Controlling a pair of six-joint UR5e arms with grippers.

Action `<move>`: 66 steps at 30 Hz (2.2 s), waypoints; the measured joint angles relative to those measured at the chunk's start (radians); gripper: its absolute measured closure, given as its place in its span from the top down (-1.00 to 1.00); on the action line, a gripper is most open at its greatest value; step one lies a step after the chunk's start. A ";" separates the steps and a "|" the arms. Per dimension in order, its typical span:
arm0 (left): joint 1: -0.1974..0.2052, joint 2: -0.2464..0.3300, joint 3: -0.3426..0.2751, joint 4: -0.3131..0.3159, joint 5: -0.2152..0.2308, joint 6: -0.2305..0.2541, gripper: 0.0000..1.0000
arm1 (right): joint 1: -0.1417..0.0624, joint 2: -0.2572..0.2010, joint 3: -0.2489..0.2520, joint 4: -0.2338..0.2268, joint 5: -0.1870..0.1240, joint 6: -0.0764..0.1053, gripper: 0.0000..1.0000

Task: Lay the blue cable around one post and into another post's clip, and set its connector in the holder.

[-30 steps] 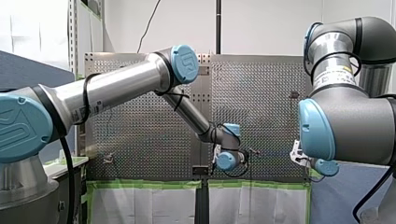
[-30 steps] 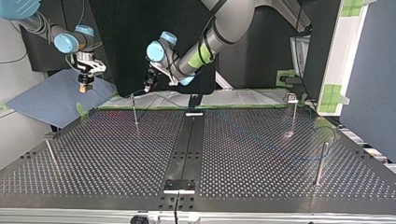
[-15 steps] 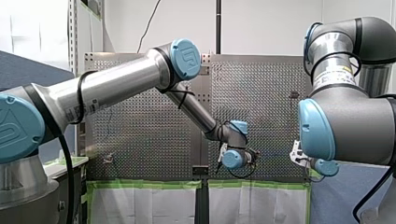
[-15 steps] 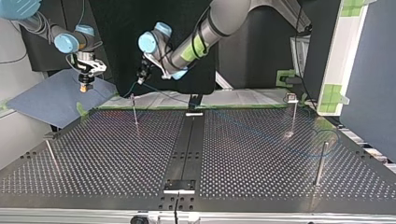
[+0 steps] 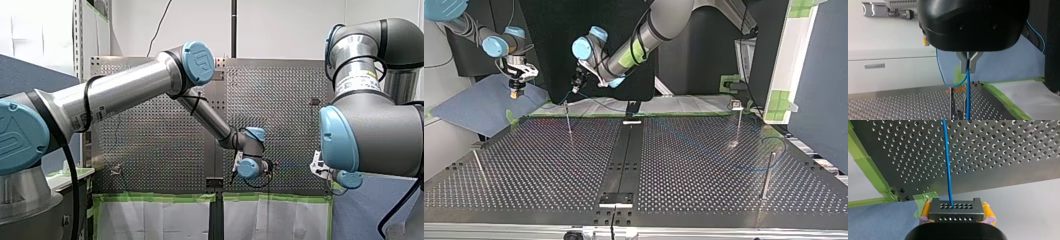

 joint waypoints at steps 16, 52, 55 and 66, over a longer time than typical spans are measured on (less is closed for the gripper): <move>0.040 0.000 0.002 0.000 -0.043 -0.009 -1.00 | 0.005 0.000 0.000 -0.003 0.000 0.000 -1.00; 0.082 -0.013 0.012 -0.014 -0.052 -0.006 -1.00 | 0.006 0.000 -0.031 0.009 -0.011 0.008 -1.00; 0.082 -0.019 0.021 -0.021 -0.050 -0.007 -1.00 | 0.006 0.000 -0.034 0.008 -0.011 0.008 -1.00; 0.088 -0.022 0.045 -0.030 -0.049 -0.012 -1.00 | 0.007 0.000 -0.038 0.001 -0.020 0.008 -1.00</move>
